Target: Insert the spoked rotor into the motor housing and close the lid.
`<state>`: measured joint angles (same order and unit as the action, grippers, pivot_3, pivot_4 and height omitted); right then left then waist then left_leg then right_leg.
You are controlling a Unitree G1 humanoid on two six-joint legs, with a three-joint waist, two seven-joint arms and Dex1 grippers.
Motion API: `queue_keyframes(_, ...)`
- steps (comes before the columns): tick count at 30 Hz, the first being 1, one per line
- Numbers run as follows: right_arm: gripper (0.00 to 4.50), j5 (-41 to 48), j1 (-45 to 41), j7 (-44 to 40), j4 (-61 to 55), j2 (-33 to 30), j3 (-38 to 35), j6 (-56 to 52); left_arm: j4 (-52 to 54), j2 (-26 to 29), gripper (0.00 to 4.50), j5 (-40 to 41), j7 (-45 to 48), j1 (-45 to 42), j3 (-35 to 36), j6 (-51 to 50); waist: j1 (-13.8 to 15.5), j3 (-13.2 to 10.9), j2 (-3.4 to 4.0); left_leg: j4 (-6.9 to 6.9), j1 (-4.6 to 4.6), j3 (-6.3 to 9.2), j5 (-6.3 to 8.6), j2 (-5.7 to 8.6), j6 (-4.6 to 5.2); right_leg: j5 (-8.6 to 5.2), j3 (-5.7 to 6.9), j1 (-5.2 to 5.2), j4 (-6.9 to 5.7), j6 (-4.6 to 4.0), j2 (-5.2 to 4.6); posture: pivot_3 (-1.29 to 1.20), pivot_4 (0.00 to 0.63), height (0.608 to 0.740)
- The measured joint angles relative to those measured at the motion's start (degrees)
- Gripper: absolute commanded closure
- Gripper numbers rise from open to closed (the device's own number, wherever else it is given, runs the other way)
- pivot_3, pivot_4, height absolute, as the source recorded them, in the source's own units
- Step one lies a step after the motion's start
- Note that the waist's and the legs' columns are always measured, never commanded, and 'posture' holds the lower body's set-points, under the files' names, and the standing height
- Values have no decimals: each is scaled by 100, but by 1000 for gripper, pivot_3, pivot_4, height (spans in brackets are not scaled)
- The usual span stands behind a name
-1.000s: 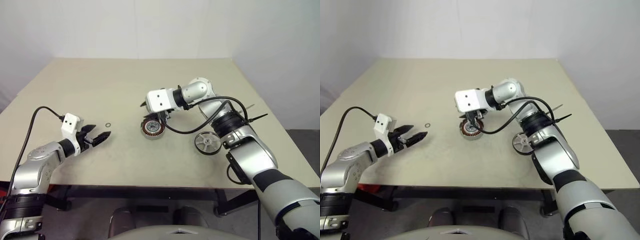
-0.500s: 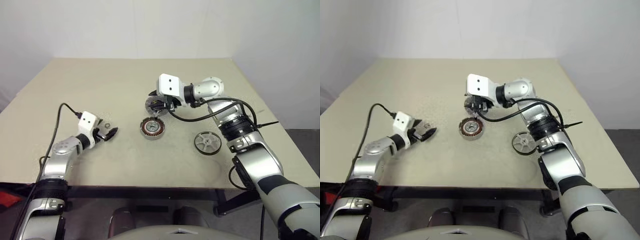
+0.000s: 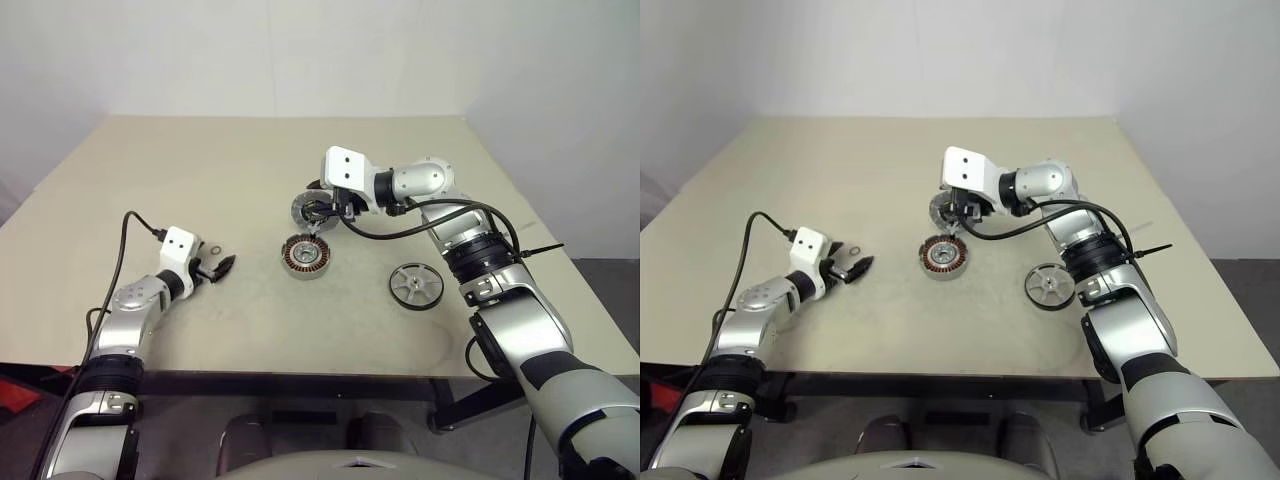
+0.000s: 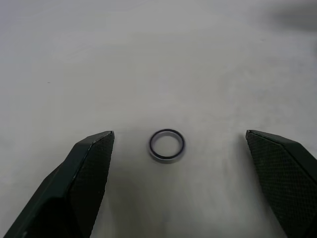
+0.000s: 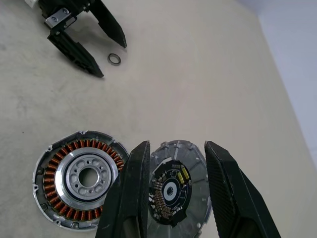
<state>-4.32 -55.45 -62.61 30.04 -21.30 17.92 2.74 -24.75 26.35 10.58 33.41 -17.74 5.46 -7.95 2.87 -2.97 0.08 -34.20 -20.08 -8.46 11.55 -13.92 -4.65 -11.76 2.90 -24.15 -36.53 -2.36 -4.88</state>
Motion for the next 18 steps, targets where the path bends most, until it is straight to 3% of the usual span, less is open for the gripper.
queue_keyframes(3,2538,0,-1,31,17,-1,0,6,-38,-7,182,-13,-13,-56,-2,-100,4,0,0,0,1,0,0,0,0,0,0,0,0,0,0,0,0,740)
queue_keyframes(8,2520,0,-2,52,17,-1,0,37,-65,-34,1505,-61,16,-170,-95,-254,15,0,0,0,1,0,-1,0,-2,0,0,1,-2,0,-1,0,0,740)
queue_keyframes(18,2520,0,-26,127,106,-19,0,61,-55,-39,1505,-89,6,-233,-117,-401,18,0,0,0,2,0,-4,3,-6,0,0,2,-7,0,-5,0,0,740)
